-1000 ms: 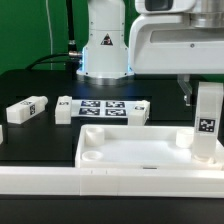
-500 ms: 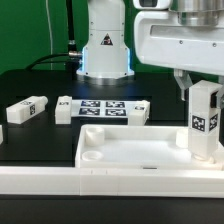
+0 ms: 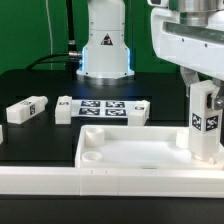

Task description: Assemble desk

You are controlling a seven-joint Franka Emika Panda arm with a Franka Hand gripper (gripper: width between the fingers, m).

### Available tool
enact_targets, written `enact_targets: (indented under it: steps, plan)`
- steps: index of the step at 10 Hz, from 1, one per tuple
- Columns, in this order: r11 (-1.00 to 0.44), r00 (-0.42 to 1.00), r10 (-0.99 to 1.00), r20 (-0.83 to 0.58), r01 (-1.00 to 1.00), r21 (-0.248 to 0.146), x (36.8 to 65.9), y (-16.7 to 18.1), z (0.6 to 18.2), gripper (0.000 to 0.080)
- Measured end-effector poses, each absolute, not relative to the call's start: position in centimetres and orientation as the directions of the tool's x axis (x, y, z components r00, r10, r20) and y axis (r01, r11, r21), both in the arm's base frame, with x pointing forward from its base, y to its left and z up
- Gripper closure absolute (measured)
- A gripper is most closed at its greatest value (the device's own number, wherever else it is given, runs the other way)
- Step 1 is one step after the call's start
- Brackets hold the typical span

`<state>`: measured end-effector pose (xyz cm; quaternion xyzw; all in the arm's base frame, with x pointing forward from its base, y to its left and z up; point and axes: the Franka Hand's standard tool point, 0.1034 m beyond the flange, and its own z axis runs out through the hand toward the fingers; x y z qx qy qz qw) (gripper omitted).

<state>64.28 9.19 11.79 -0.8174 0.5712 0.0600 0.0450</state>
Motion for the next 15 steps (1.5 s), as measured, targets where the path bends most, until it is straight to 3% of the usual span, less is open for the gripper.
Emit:
enact_targets:
  steps: [1, 2, 3, 9, 15]
  plan:
    - [-0.36, 0.357, -0.922, -0.15, -0.933, -0.007, 64.27, 9.25, 11.77, 0.026]
    - [-0.401, 0.399, -0.905, -0.149, -0.916, -0.014, 64.26, 9.31, 11.77, 0.026]
    - [-0.452, 0.45, -0.881, -0.148, -0.892, -0.021, 64.22, 9.51, 11.76, 0.0174]
    - [-0.898, 0.903, -0.417, -0.103, -0.426, -0.107, 64.28, 9.02, 11.71, 0.015]
    - [-0.9, 0.905, -0.413, -0.103, -0.423, -0.108, 64.28, 9.0, 11.71, 0.015]
